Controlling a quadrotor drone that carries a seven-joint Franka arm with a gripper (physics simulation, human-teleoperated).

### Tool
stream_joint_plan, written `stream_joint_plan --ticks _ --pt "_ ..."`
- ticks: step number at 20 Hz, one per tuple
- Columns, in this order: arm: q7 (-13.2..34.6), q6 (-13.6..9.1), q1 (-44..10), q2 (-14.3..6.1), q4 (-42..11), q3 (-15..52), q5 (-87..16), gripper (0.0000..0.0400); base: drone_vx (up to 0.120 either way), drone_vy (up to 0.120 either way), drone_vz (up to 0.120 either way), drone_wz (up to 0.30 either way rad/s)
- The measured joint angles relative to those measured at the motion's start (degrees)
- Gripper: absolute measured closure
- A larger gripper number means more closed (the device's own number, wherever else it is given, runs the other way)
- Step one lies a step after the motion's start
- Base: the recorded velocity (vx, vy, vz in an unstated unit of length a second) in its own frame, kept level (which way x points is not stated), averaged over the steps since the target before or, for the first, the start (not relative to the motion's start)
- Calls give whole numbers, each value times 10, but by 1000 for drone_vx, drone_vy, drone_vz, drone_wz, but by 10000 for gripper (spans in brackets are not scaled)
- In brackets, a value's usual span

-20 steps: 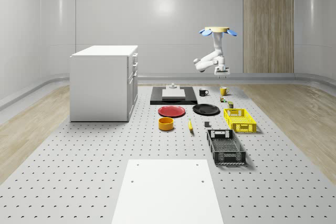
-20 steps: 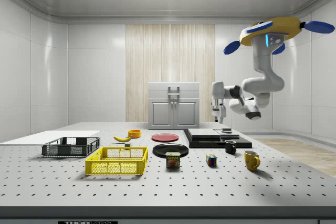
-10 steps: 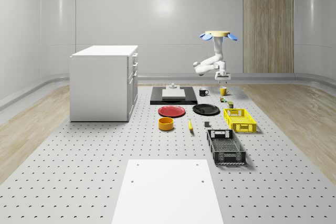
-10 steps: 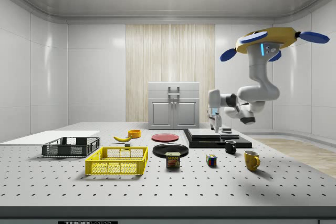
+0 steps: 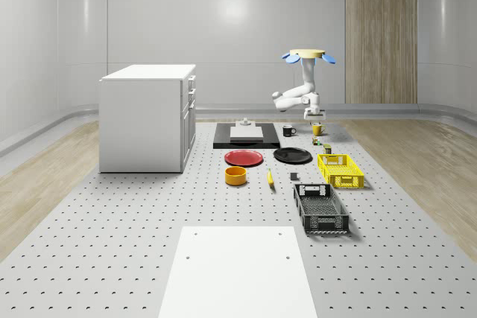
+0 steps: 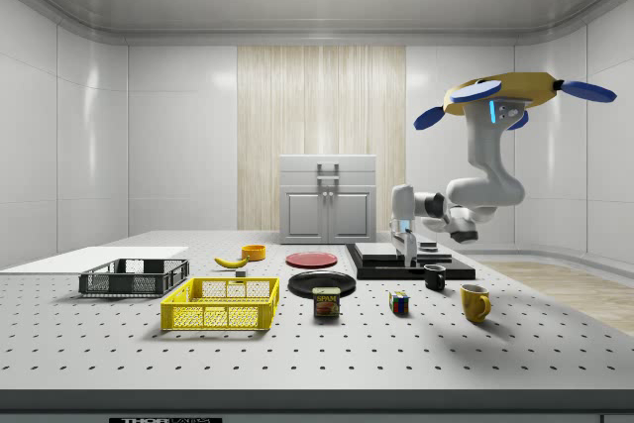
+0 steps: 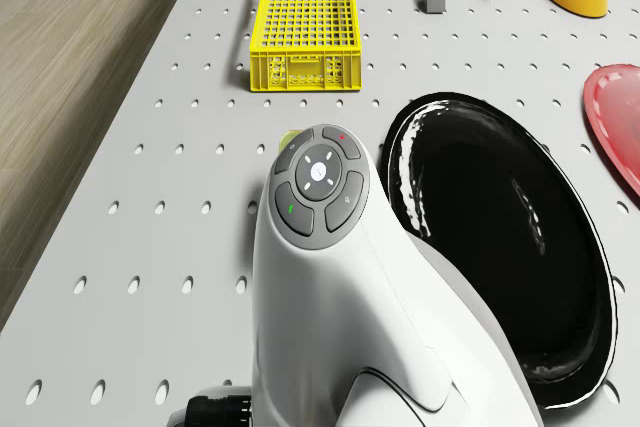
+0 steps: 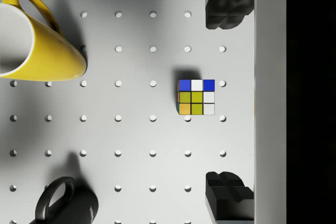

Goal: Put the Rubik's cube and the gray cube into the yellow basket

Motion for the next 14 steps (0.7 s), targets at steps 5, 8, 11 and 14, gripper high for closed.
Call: stream_joint_plan --ticks 5,8,11,14 --pt "5 13 -5 -14 1 4 7 0 0 0 -120 0" --pt "7 20 -8 -22 2 7 12 0 0 0 -120 0" --pt "10 28 -10 -30 2 9 16 0 107 0 -120 0" --pt "12 35 -13 -38 3 11 20 0 27 0 -120 0"
